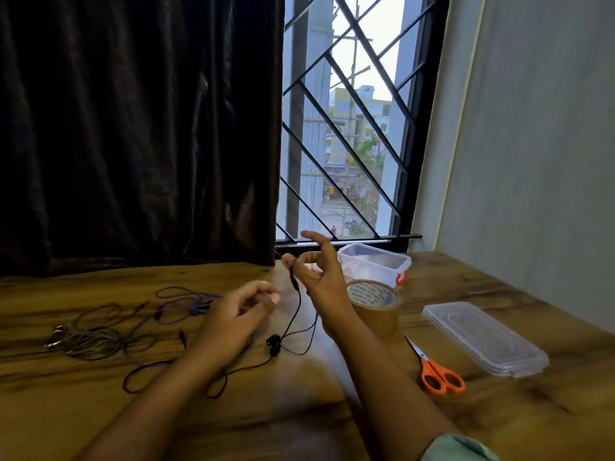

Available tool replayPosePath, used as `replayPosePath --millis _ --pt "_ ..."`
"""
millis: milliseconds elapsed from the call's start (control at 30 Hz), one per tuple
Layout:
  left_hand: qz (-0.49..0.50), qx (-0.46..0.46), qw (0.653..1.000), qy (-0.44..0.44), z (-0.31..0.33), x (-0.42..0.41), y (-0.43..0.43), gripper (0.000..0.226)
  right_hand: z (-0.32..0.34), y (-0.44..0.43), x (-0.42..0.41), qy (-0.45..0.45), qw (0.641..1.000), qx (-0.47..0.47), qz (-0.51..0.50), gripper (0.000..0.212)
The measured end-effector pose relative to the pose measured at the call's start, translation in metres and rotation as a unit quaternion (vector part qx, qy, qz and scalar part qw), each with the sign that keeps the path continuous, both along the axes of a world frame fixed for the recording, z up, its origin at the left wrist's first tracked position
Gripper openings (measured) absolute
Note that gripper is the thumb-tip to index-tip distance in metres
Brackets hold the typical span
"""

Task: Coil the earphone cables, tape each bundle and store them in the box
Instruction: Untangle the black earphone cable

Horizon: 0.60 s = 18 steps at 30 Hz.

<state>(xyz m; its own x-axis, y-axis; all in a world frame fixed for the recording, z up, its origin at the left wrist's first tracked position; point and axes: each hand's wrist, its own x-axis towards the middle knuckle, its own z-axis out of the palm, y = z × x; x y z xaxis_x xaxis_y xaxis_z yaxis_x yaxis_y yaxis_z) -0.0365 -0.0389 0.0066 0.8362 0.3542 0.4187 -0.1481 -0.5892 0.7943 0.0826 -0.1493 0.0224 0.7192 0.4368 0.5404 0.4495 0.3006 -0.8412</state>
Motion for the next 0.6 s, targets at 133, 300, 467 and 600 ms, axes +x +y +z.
replayPosePath --millis 133,300,467,600 --pt "-0.062 -0.146 0.986 -0.047 -0.002 0.009 -0.024 0.012 -0.002 0.004 -0.003 -0.049 0.997 -0.027 0.051 0.016" --pt "-0.035 -0.189 0.977 -0.089 -0.001 0.008 -0.014 0.015 -0.001 0.002 -0.005 -0.009 0.995 -0.063 0.071 0.017" --pt "0.071 -0.133 0.980 -0.130 -0.001 0.008 -0.007 0.031 0.001 0.000 -0.002 0.122 0.991 -0.038 0.024 0.030" --pt "0.093 -0.182 0.965 -0.167 0.002 0.008 -0.001 0.024 0.004 -0.001 -0.001 0.234 0.970 0.026 0.055 0.057"
